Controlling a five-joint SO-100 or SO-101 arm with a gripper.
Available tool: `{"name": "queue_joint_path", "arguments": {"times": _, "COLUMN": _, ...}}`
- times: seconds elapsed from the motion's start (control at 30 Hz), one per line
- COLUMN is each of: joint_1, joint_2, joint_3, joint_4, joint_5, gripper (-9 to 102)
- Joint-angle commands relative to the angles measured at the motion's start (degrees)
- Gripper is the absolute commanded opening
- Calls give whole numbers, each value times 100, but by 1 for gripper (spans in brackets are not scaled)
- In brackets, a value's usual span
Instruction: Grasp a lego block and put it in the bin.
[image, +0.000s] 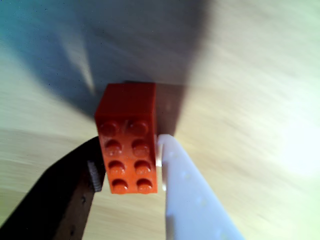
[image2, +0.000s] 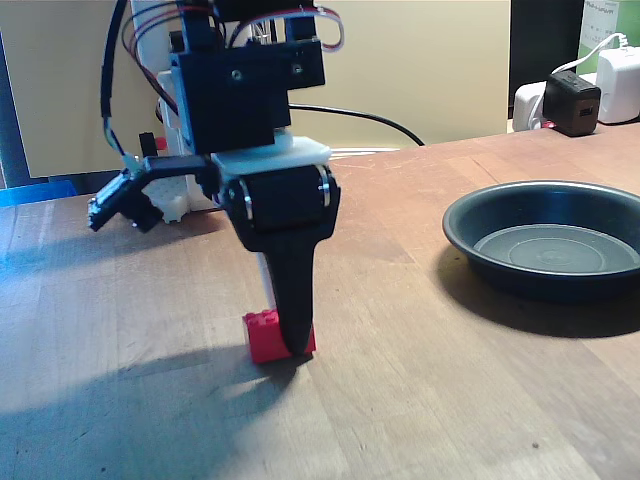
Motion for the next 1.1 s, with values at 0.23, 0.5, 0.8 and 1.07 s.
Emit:
{"name": "queue_joint_path", "arguments": {"times": 0.23, "joint_1": -325, "joint_2": 123, "joint_3": -1898, "joint_4": 2531, "joint_5": 9, "gripper": 0}}
{"name": "queue_joint_path", "arguments": {"times": 0.5, "joint_1": -1063, "joint_2": 132, "joint_3": -2188, "joint_4": 3261, "joint_5": 62, "gripper": 0}}
{"name": "queue_joint_path", "arguments": {"times": 0.8, "joint_1": -2452, "joint_2": 835, "joint_3": -1380, "joint_4": 2672, "joint_5": 1872, "gripper": 0}}
{"name": "queue_joint_path", "arguments": {"times": 1.07, "joint_1": -3744, "joint_2": 905, "joint_3": -1187, "joint_4": 2540, "joint_5": 3533, "gripper": 0}}
